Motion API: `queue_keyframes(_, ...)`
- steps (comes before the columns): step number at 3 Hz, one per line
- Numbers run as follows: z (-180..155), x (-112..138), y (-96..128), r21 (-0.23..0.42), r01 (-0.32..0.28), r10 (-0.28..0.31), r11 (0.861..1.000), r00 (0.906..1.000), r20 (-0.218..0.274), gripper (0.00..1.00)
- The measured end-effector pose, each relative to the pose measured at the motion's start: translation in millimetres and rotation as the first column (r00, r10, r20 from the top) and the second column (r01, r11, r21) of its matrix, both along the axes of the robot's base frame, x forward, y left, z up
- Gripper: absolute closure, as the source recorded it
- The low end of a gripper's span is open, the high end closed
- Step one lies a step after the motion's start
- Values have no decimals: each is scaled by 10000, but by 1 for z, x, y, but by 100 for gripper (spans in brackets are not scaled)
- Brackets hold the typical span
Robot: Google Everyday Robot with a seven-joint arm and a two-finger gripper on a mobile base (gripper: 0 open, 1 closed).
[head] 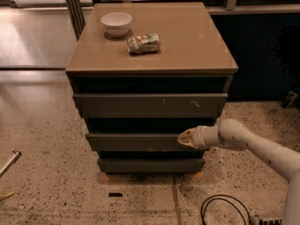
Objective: Close middle drawer
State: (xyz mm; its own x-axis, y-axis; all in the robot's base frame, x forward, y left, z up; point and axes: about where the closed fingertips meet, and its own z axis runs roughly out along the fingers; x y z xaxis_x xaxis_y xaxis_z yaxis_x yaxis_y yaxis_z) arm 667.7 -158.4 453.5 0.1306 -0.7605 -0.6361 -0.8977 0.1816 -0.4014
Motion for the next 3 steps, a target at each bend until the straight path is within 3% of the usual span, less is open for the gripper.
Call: queue_keyframes(3, -6, 17, 4, 188, 918, -924, 9956, 9952, 336, 100)
